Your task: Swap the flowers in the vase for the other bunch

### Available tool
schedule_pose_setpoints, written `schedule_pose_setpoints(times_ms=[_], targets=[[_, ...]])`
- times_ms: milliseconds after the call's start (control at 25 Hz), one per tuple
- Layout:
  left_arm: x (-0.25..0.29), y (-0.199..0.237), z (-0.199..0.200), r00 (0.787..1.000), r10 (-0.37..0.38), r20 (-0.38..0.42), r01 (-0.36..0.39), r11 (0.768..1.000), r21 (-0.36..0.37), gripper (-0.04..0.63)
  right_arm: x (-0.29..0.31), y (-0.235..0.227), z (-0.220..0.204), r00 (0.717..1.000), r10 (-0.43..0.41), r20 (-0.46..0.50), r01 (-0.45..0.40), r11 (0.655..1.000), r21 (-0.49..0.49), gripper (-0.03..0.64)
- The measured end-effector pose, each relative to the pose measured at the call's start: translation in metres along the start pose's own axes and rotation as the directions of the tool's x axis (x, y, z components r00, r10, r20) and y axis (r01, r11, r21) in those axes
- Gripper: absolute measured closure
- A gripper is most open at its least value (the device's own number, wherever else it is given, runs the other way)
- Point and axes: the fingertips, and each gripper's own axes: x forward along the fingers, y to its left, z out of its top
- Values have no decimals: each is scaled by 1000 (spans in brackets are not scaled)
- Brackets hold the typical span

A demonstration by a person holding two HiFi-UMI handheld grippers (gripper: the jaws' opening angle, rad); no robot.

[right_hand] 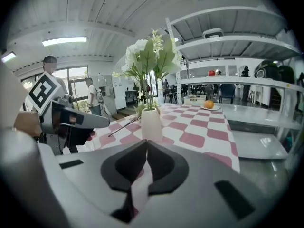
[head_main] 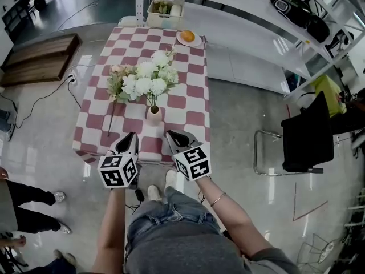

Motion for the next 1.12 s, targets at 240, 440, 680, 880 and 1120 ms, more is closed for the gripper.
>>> schedule_pose_setpoints(times_ms=[240, 440, 680, 880, 1120], targets=[[-20, -10, -4, 1000, -14, 11, 13, 999, 33, 575, -28, 14, 6, 999, -14, 44, 13, 1000, 26, 606], [-34, -18, -5, 1000, -20, 24, 19, 999, 49, 575, -50, 17, 7, 996, -49, 74, 44, 997, 68, 607], [-50, -19, -8, 999, -20, 37, 18, 998, 59, 575, -67, 26, 6, 994, -67, 85, 62, 996, 62, 607], [-61, -20, -8, 999, -21, 48, 18, 997, 71, 575, -77, 31, 7, 991, -87, 98, 80, 994, 70, 607], [-72, -20, -10, 998, -28, 56, 24, 997, 73, 575, -83, 35, 11, 988, -107, 114, 100, 993, 68, 607]])
